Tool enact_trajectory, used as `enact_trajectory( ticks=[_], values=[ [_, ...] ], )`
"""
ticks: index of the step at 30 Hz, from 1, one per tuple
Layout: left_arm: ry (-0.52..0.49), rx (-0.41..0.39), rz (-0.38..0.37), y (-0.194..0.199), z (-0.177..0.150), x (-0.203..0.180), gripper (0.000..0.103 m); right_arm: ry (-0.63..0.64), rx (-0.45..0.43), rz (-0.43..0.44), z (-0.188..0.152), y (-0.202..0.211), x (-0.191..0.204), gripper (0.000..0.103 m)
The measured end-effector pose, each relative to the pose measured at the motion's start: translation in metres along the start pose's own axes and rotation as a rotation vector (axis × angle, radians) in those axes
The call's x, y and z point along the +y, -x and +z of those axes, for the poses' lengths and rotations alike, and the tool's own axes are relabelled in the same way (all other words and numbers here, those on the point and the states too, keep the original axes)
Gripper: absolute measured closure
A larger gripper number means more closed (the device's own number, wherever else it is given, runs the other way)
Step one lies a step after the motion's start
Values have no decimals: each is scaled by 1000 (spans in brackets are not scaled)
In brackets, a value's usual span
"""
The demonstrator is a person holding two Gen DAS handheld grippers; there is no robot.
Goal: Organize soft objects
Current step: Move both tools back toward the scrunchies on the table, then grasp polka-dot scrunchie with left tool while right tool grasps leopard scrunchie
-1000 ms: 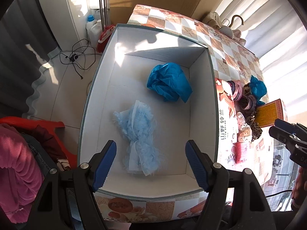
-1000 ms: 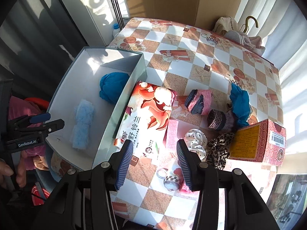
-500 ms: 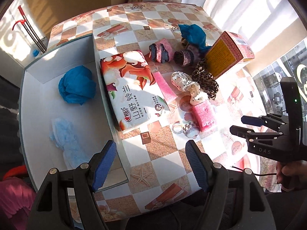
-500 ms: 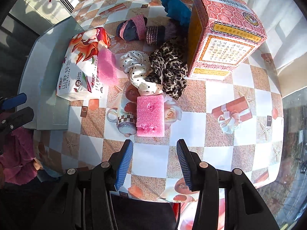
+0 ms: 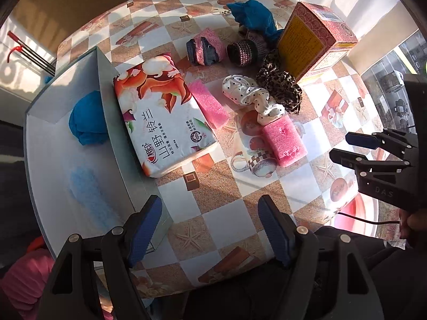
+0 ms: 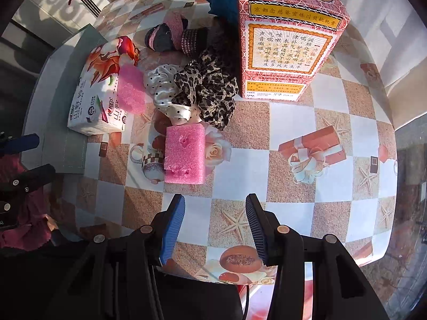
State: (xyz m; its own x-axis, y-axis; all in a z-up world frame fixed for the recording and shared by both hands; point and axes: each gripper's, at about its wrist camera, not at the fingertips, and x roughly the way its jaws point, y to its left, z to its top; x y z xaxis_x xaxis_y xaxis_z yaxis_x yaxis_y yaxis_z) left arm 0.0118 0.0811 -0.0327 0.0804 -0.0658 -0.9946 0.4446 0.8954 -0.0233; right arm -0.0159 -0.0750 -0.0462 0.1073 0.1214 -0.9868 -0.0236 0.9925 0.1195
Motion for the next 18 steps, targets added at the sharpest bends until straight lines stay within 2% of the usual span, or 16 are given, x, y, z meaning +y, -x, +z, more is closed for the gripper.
enact_trajectory(
  ticks=[4,6,8,10,11,12,13,14,15,16,18],
  values=[
    [71,-7,14,3,9,5,25,167,-111,-15,23,7,27,54],
    [76,-16,34,7,5,7,25,254,-155,-51,33,5,43,54],
    [88,-7,55,10,-3,11,25,315,-187,-94,43,-1,57,54],
    [109,0,76,12,-12,17,25,341,-179,-124,53,-14,66,54],
    [121,3,86,14,-16,20,25,350,-164,-138,59,-22,69,51],
    [133,7,94,15,-21,24,25,351,-147,-156,65,-32,72,33],
    [145,13,102,17,-26,28,25,350,-142,-171,69,-39,74,22],
    [157,20,109,17,-31,30,25,352,-147,-181,74,-47,77,23],
    [168,27,115,18,-36,33,25,359,-142,-171,78,-54,79,27],
    [178,33,119,18,-40,35,25,364,-132,-141,81,-60,80,52],
    [199,44,119,17,-47,37,25,369,-84,-112,85,-70,82,76]
  ],
)
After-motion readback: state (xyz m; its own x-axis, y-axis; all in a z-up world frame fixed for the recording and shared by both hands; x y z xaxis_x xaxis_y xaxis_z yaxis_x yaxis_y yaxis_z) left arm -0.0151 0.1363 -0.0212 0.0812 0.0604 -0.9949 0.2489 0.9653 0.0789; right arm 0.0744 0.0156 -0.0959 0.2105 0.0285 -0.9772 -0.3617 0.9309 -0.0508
